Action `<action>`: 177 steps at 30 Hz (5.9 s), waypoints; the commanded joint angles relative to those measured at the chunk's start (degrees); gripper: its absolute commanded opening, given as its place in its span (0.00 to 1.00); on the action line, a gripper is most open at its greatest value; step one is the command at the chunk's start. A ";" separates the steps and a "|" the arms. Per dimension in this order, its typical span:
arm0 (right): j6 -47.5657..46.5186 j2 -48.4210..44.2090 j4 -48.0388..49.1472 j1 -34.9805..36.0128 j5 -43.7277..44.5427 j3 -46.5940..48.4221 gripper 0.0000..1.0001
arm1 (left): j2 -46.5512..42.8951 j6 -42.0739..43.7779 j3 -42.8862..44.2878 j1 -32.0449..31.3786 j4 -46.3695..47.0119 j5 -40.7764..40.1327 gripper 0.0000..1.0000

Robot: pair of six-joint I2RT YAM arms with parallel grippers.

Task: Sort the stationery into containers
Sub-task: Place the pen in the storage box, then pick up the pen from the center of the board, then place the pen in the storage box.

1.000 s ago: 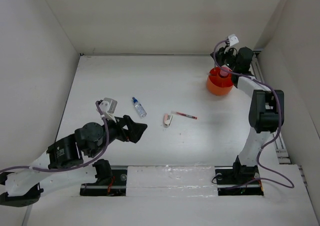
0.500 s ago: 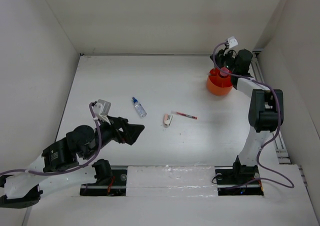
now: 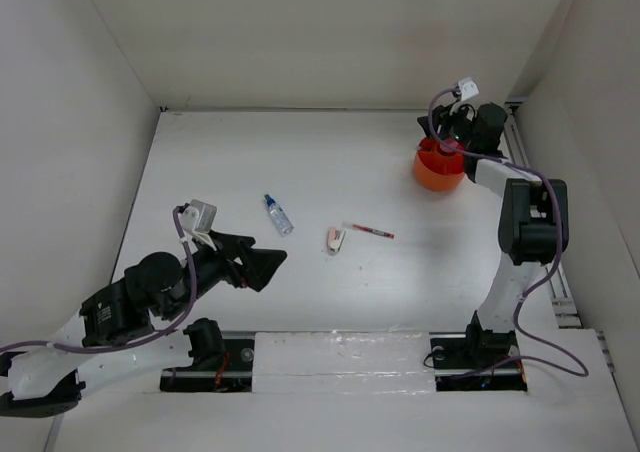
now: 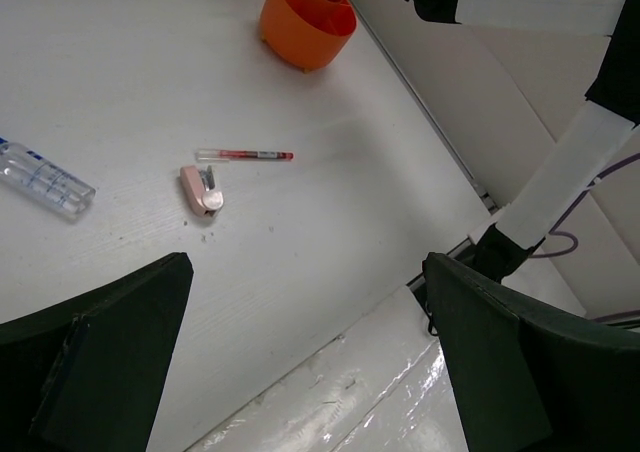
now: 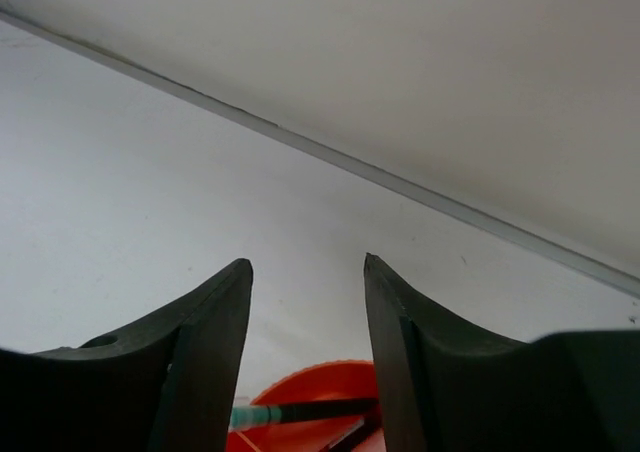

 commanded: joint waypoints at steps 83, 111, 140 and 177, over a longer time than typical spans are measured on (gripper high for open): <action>12.59 -59.58 -42.87 14.48 27.89 -5.90 1.00 | 116.44 -80.83 67.11 10.33 -28.05 -1.06 0.55; 14.69 -63.71 -40.24 9.29 23.06 -8.63 1.00 | 122.94 -77.33 64.91 13.32 -34.29 7.21 0.00; 17.33 -55.46 -39.18 8.24 17.44 -6.43 1.00 | 86.48 -20.73 33.36 6.65 13.07 -19.25 0.00; 29.98 -44.99 -15.10 16.67 -5.95 -17.85 0.90 | 57.20 11.28 16.57 0.57 44.02 -6.50 0.00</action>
